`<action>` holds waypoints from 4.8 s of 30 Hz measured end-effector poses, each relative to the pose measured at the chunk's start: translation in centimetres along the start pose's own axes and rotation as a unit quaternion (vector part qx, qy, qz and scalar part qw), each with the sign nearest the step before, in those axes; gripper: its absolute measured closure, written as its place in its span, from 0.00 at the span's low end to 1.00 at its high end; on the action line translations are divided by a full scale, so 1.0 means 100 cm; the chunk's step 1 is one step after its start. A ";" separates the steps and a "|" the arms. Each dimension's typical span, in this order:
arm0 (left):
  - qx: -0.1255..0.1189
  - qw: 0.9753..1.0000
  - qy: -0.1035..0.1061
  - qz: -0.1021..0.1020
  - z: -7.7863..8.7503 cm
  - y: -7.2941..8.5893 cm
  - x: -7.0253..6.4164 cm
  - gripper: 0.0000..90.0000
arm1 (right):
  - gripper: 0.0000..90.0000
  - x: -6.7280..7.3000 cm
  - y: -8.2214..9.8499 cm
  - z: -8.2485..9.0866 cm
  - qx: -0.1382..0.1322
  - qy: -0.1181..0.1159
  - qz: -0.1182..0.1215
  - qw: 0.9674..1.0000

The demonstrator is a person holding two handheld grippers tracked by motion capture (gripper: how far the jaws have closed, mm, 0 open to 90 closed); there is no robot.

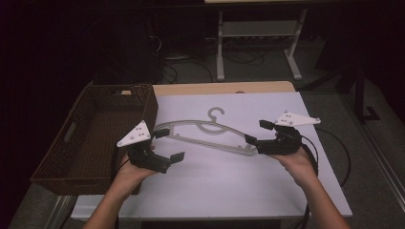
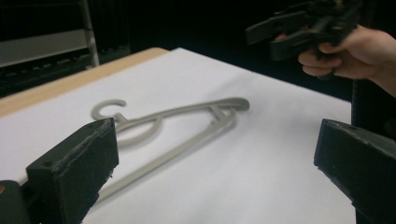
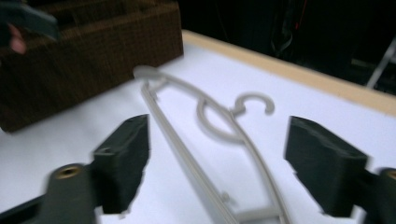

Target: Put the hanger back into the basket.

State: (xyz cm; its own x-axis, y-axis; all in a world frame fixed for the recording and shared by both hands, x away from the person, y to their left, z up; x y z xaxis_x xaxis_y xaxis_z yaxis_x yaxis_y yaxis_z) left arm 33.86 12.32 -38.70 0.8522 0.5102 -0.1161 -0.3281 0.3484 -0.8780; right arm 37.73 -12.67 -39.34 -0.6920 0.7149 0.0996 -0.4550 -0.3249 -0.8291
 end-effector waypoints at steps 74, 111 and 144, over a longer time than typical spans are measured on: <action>0.037 0.999 0.026 0.012 -0.030 0.034 -0.008 0.00 | 0.99 -0.014 0.034 -0.119 0.190 0.005 0.019 0.982; 0.039 0.999 0.024 0.015 -0.030 0.035 -0.007 0.00 | 0.99 0.080 0.076 -0.125 0.252 -0.090 0.129 0.955; 0.040 0.999 0.021 0.016 -0.029 0.037 -0.005 0.00 | 0.99 0.027 0.098 -0.068 0.222 -0.022 0.055 0.973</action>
State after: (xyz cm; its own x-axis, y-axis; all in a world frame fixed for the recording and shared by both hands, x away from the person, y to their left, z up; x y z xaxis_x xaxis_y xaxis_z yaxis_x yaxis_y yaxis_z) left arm 33.38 11.02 -43.23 0.8571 0.4883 -0.1643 -0.3854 0.3960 -0.8335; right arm 35.20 -9.69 -50.99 -0.7690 0.6368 0.0557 -0.5677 -0.6403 -0.5175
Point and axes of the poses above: each handheld gripper's, and its own axes: z roughly backward along the jaws, y roughly out of its underside, x roughly to its left, the point moved 10 cm from there along -z, roughly forward along the jaws, and after that the axes turned 9 degrees about x, right-handed, at the moved point
